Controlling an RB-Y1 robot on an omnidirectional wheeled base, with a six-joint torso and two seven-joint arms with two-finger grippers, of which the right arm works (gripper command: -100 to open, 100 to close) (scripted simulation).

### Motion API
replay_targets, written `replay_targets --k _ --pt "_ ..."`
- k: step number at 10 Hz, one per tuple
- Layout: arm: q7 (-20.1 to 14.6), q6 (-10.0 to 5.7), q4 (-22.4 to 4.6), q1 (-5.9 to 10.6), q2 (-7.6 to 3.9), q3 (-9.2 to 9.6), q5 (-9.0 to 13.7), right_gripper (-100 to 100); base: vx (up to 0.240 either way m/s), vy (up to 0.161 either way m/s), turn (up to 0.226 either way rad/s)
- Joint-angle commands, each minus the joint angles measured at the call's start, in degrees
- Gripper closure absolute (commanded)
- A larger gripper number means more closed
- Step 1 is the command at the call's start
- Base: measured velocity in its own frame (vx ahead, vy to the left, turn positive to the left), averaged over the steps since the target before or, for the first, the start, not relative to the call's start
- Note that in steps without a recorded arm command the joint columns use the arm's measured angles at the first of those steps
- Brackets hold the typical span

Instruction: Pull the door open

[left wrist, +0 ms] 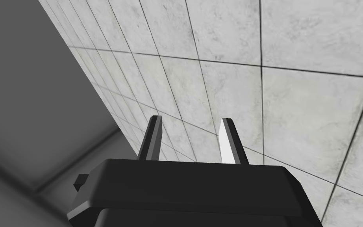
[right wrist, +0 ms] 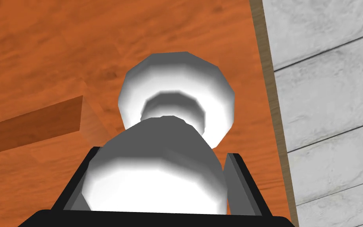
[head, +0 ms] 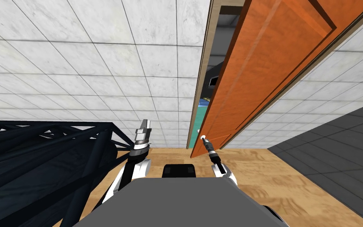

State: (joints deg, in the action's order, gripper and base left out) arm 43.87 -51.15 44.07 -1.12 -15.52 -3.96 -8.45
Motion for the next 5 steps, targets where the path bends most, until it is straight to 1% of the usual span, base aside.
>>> replay_targets --k 1,5 --pt "-2.3 -0.04 0.4 -0.31 0.74 1.02 0.5 100 -0.059 -0.055 0.086" --pt "-8.4 0.17 0.0 0.15 0.88 2.02 2.7 100 -0.066 -0.048 0.079"
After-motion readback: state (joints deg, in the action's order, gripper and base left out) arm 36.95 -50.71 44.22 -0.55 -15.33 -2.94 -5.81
